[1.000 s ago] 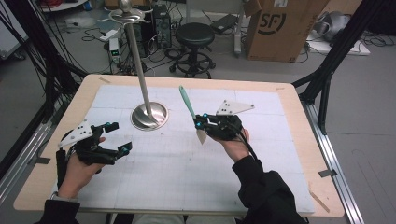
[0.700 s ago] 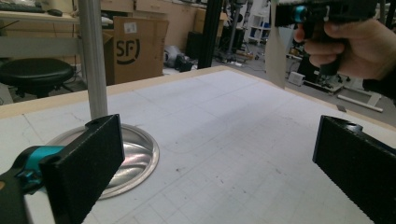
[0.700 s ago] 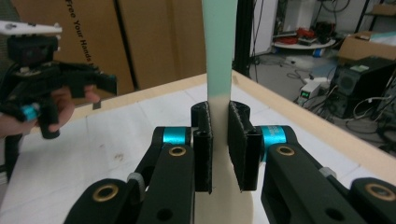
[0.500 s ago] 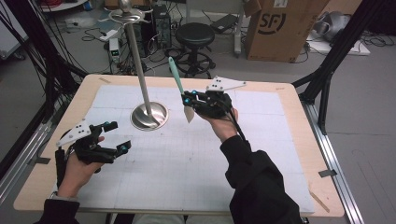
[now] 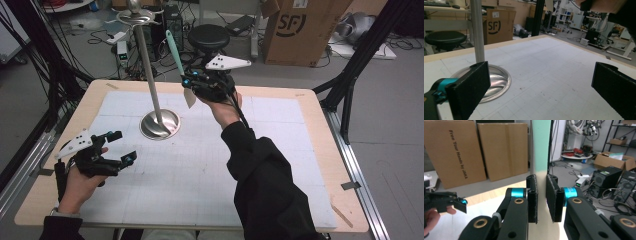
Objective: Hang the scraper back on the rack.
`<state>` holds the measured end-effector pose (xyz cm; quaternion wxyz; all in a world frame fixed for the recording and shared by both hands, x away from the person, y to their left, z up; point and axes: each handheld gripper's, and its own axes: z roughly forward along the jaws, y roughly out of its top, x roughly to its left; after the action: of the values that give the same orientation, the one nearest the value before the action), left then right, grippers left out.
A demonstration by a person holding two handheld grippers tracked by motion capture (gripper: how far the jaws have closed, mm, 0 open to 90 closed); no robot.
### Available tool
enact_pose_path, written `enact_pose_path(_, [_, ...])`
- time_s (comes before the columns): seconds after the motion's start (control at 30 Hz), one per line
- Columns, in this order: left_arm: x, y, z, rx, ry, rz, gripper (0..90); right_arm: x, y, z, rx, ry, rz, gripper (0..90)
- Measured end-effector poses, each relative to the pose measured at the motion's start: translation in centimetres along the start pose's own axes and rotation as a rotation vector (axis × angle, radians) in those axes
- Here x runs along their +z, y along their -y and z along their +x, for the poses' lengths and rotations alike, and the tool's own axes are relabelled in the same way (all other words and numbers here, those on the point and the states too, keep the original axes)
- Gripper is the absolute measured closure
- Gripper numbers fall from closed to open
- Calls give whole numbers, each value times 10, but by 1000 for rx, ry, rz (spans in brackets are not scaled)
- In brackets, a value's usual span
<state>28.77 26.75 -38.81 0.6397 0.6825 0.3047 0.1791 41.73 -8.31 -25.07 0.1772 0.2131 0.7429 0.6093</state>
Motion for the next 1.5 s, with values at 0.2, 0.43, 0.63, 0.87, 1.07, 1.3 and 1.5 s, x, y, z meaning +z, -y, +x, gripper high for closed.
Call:
enact_pose_path(0.2, [-2,0,0,-1,-1,-7,26,5,-8,-3,-12,34,7,806])
enact_pose_path(0.43, [-1,0,1,-5,-1,-8,26,9,-15,-2,-16,39,-6,806])
enact_pose_path(0.63, [-2,0,1,-2,-1,-12,26,14,-17,-1,-18,42,2,806])
enact_pose_path(0.87, [-1,0,0,5,-1,-12,26,18,-16,-1,-3,58,-2,805])
enact_pose_path(1.07, [0,-1,-1,10,3,-8,26,22,-15,-2,-1,56,2,805])
enact_pose_path(1.3, [0,0,-1,8,2,-6,26,28,-13,-1,-1,48,7,806])
enact_pose_path(1.5, [-2,1,0,5,-2,-4,26,32,-10,-2,7,35,4,804])
